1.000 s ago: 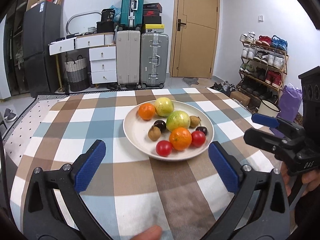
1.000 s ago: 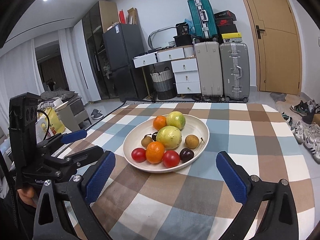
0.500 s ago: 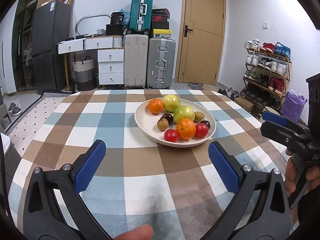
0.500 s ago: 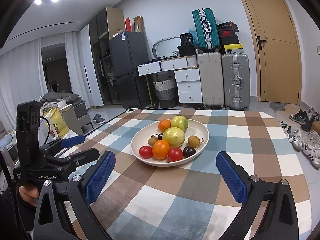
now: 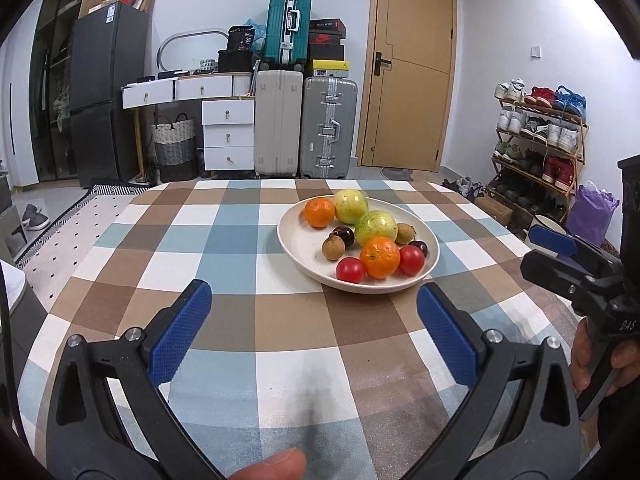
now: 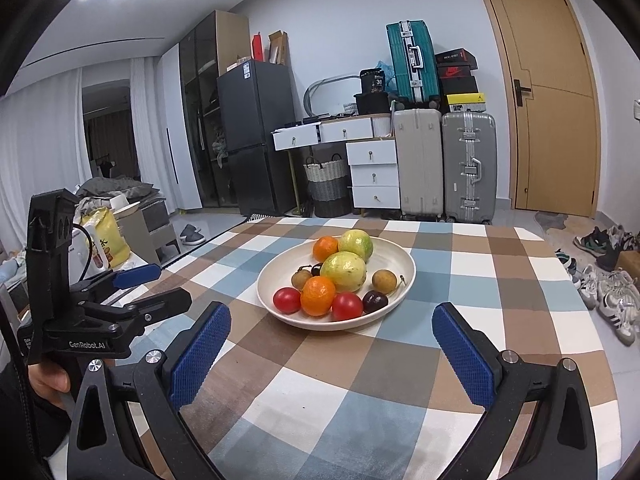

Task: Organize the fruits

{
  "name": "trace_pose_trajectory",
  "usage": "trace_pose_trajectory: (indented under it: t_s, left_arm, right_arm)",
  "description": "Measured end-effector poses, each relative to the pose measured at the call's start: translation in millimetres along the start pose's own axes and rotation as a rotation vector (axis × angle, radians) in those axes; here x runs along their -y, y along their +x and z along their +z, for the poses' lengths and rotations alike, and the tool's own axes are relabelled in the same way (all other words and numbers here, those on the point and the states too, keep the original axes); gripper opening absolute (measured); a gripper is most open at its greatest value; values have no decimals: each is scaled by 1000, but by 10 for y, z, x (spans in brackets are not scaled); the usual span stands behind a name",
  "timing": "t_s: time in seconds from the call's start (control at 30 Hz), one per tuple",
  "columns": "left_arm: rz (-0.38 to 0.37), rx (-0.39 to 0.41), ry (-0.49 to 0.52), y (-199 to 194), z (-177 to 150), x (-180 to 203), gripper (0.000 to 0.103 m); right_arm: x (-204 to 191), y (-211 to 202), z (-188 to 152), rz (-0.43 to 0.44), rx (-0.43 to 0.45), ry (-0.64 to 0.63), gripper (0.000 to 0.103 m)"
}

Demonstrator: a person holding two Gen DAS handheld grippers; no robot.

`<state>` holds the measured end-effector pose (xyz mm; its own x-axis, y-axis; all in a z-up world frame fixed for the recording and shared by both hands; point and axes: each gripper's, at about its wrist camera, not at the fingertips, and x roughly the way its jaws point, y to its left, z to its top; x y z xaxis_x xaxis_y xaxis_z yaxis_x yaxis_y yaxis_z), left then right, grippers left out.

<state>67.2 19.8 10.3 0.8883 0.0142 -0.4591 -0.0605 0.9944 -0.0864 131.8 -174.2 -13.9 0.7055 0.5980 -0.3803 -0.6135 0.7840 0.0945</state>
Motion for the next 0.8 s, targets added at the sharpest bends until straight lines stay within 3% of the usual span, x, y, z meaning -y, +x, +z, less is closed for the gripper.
trace_pose_trajectory:
  t_s: [0.8]
  left_arm:
    - [-6, -3, 2, 49, 0, 20, 102]
  right_arm:
    - [41, 22, 18, 0, -3, 12, 103]
